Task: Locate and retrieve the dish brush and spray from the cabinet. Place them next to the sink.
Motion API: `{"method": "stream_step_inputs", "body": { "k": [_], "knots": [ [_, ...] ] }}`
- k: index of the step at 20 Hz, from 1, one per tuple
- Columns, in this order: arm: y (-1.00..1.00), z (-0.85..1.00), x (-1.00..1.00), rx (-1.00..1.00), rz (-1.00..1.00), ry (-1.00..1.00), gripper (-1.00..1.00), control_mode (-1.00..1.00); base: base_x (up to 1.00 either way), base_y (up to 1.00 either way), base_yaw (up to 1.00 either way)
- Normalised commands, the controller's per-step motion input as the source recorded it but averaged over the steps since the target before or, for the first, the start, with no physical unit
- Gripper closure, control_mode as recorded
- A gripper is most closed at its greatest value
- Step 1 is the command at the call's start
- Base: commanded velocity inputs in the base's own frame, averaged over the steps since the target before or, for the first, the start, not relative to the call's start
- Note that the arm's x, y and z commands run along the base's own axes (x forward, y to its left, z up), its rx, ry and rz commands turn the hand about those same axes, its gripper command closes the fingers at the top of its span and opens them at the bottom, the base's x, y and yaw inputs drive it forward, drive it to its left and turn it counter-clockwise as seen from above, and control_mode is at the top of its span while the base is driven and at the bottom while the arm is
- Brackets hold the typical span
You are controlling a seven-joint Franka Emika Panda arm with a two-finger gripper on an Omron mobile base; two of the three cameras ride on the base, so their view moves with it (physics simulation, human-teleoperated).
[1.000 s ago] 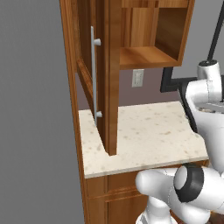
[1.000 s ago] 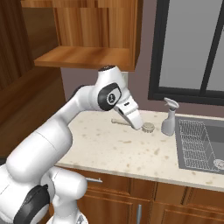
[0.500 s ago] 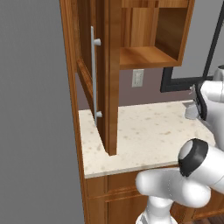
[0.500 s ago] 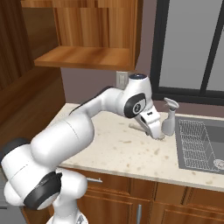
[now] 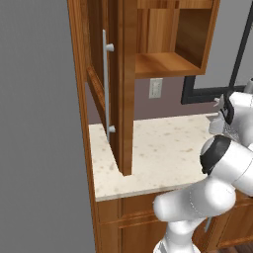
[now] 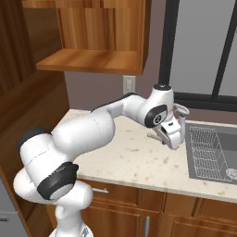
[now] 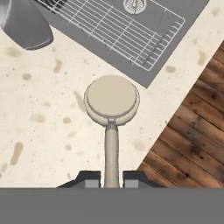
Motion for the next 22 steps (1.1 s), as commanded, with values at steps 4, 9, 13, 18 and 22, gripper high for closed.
{"method": "stream_step_inputs", "body": {
  "k": [4,9,13,18,22],
  "knots": [
    [-0.24,-0.37,0.2,0.03,0.03,-0.03,1.0,-1.0,0.0,0.0,0.0],
    [-0.14,-0.41,0.13,0.0,0.0,-0.03,1.0,-1.0,0.0,0.0,0.0],
    [-0.05,-0.35,0.18,0.01,0.0,0.0,1.0,-1.0,0.0,0.0,0.0],
    [-0.01,-0.42,0.22,0.0,0.0,0.0,1.0,-1.0,0.0,0.0,0.0],
    [-0.03,-0.4,0.26,0.0,0.0,-0.02,1.0,-1.0,0.0,0.0,0.0]
  ]
}}
